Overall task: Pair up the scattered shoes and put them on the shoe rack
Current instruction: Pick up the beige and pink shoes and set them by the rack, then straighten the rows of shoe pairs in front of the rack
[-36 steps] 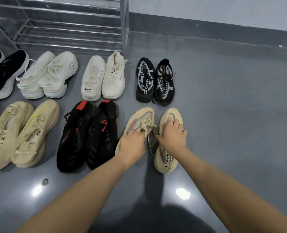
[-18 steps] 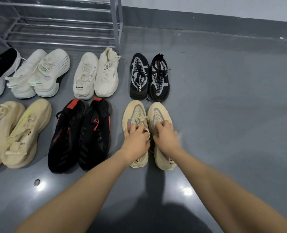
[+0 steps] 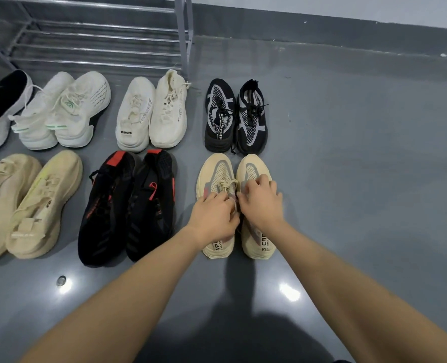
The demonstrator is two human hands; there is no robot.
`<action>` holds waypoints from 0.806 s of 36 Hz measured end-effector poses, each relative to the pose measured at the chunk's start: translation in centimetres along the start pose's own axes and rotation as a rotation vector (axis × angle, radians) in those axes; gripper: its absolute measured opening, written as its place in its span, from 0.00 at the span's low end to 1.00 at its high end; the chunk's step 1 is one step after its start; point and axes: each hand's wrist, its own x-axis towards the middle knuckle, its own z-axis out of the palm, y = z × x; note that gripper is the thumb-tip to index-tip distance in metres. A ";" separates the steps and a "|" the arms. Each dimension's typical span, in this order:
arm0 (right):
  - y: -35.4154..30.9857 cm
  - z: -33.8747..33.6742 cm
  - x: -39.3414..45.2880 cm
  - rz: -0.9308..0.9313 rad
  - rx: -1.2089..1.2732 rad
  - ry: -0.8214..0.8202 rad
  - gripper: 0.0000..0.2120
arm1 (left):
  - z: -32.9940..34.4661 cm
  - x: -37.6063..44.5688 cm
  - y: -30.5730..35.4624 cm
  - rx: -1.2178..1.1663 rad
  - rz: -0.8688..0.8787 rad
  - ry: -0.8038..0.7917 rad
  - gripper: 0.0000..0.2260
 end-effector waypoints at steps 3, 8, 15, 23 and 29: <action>-1.1 -0.4 0.3 -0.053 -0.013 0.060 0.13 | -0.8 0.0 -0.5 0.054 -0.011 0.071 0.14; -2.9 -0.6 0.7 -0.103 0.048 0.052 0.13 | -2.5 -0.4 -2.8 0.147 -0.071 0.095 0.13; -7.8 -0.1 2.4 -0.192 0.141 -0.026 0.12 | -4.8 -1.8 -7.1 0.127 -0.253 0.059 0.11; -13.1 2.7 4.0 -0.219 0.078 -0.154 0.21 | -5.4 -3.8 -12.0 -0.031 -0.456 0.103 0.13; -14.8 5.1 2.9 -0.162 0.012 -0.306 0.30 | -5.5 -4.9 -14.3 -0.023 -0.492 0.111 0.14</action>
